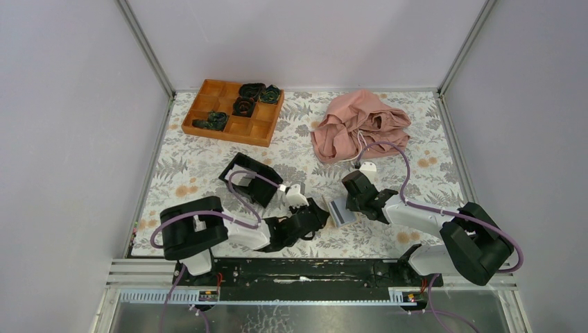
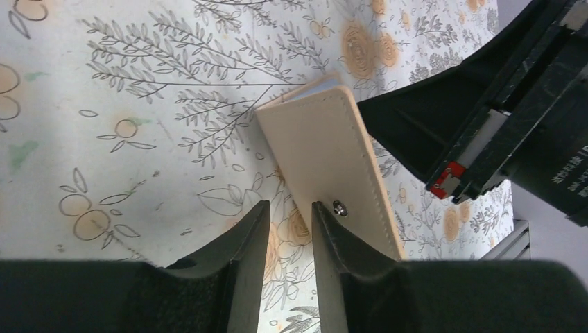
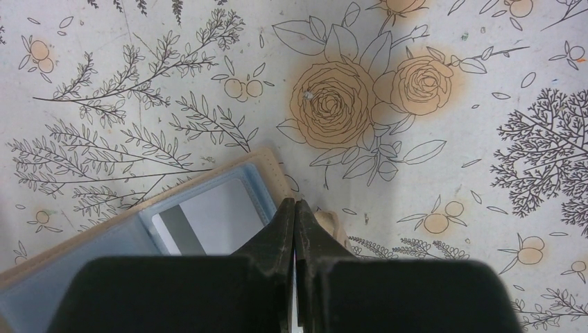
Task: Put the credit cards into the card holder
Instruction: Close the card holder at the center of the board.
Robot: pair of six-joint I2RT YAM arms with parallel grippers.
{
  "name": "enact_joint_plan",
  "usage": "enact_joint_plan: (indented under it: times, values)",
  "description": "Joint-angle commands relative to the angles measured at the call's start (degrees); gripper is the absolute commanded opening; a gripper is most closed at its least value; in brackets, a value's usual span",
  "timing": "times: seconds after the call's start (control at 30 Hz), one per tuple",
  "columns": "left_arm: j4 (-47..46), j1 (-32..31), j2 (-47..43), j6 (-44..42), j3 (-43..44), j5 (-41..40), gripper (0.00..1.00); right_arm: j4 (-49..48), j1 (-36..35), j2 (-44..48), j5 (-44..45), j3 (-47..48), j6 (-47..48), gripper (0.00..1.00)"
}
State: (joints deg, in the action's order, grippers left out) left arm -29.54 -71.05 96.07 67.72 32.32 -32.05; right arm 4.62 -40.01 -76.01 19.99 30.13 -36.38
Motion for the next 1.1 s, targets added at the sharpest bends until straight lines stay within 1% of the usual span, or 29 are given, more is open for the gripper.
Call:
enact_joint_plan:
  times: [0.0, 0.3, 0.53, 0.67, 0.9, 1.07]
  values:
    - [0.77, -0.07, 0.96, -2.6, 2.77, -0.5, 0.36, 0.47, 0.02, -1.0, -3.81, -1.39, -1.86, 0.0]
    - [3.06, -0.11, 5.36, -4.75, 8.88, 0.53, 0.37, 0.87, 0.02, 0.13, -4.11, -1.48, -2.83, 0.0]
    - [5.41, 0.11, 8.12, -5.13, 11.63, 1.04, 0.37, 0.59, 0.02, 0.93, -4.27, -2.25, -4.2, 0.0]
    - [7.84, 0.13, 8.38, -5.6, 12.86, 0.58, 0.37, 2.35, 0.02, 2.46, -1.12, -2.54, -6.02, 0.0]
    - [13.68, 0.53, 12.73, -5.8, 17.7, 2.29, 0.38, 6.95, 0.02, 8.95, 5.56, -2.35, -7.96, 0.03]
    - [16.59, 0.53, 14.94, -5.37, 19.45, 2.94, 0.38, 8.48, 0.02, 12.73, 6.64, -1.71, -7.99, 0.06]
